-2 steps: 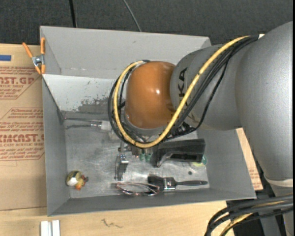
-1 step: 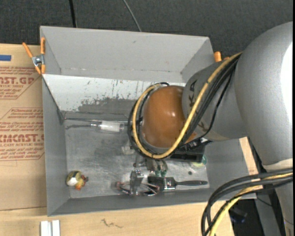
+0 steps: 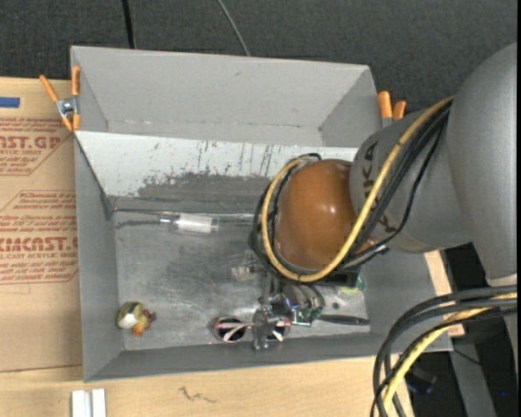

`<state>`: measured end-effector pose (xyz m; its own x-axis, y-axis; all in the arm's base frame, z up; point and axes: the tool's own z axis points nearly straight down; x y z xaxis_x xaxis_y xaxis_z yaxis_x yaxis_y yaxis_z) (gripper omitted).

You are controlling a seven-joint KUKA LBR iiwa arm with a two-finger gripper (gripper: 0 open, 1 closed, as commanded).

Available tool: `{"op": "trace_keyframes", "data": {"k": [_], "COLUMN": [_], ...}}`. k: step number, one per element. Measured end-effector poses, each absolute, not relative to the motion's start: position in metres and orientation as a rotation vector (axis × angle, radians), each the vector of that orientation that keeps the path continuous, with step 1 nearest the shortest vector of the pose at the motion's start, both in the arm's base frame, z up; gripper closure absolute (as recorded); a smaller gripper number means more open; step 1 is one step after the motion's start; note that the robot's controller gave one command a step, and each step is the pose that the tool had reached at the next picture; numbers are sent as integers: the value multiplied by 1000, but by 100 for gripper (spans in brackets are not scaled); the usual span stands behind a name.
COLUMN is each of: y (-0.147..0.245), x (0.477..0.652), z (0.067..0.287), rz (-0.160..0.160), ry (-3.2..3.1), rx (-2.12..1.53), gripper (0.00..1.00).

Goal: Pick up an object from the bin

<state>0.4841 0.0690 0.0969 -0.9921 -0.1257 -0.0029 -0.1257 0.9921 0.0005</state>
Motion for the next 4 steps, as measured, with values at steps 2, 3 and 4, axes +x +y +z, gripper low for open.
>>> {"op": "trace_keyframes", "data": {"k": [2, 3, 4], "y": [74, 83, 83], "x": [486, 489, 489], "z": [76, 73, 73], "rz": [2, 1, 1], "ry": [3109, 3086, 3086], "rx": [-347, -512, -512], "gripper": [0, 100, 100]}}
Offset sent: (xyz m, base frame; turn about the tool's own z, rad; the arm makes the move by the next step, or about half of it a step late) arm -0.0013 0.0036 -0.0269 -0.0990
